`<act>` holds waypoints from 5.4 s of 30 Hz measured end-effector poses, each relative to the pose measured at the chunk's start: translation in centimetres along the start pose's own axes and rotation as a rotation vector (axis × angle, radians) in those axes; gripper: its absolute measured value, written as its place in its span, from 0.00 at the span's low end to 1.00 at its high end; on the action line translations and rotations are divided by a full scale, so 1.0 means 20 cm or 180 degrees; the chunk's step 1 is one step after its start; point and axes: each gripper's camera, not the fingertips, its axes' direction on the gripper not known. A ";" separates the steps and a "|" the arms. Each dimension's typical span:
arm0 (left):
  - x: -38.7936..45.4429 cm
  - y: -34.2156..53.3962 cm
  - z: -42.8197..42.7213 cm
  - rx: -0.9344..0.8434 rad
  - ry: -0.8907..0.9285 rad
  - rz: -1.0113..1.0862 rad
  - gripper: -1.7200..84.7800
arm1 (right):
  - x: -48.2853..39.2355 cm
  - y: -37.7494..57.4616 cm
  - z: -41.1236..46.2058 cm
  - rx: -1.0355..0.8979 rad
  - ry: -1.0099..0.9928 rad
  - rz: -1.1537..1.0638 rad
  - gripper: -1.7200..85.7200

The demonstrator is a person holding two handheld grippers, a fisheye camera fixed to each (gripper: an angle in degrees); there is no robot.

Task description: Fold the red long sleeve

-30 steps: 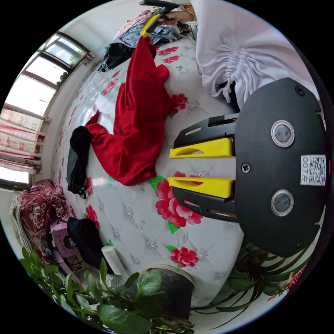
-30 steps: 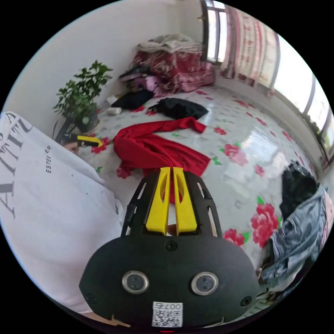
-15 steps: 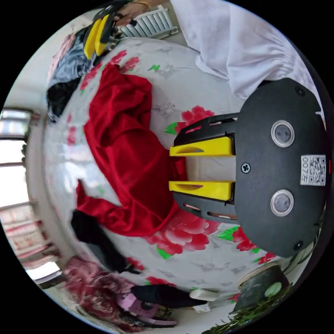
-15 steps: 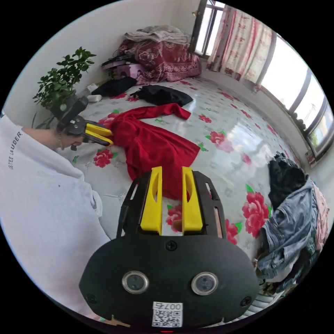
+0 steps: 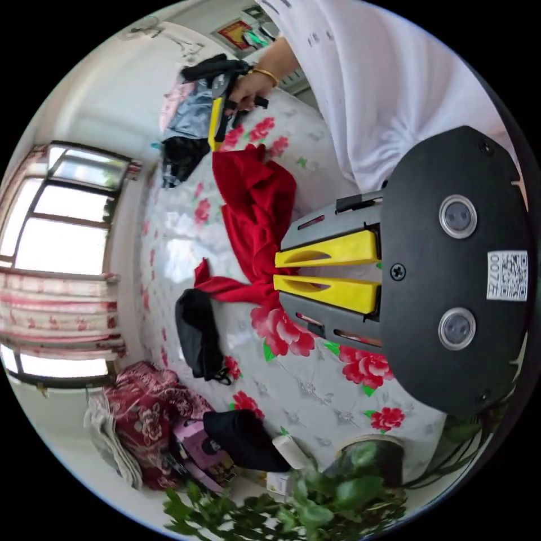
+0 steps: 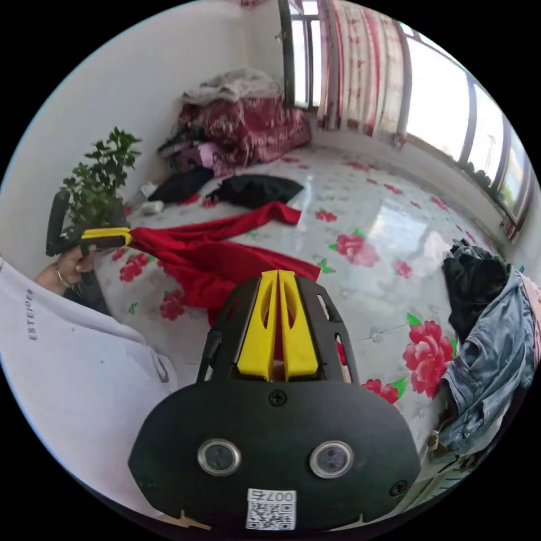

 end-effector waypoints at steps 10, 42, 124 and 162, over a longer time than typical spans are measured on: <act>0.27 -0.11 -1.02 0.2039 0.0505 0.0275 0.01 | -0.11 0.12 -1.40 0.2099 0.0363 -0.0324 0.02; 0.15 0.03 0.81 -0.1489 -0.0496 -0.0635 0.11 | 0.65 0.40 0.62 -0.2093 0.0377 0.0771 0.09; 0.07 -0.46 1.16 -0.1720 -0.1369 0.0242 0.01 | 0.17 -0.60 1.43 -0.2122 -0.0346 -0.1014 0.03; 0.39 -0.27 0.88 -0.1907 -0.0946 -0.0285 0.01 | 1.39 0.18 0.61 -0.2103 0.2029 0.1302 0.07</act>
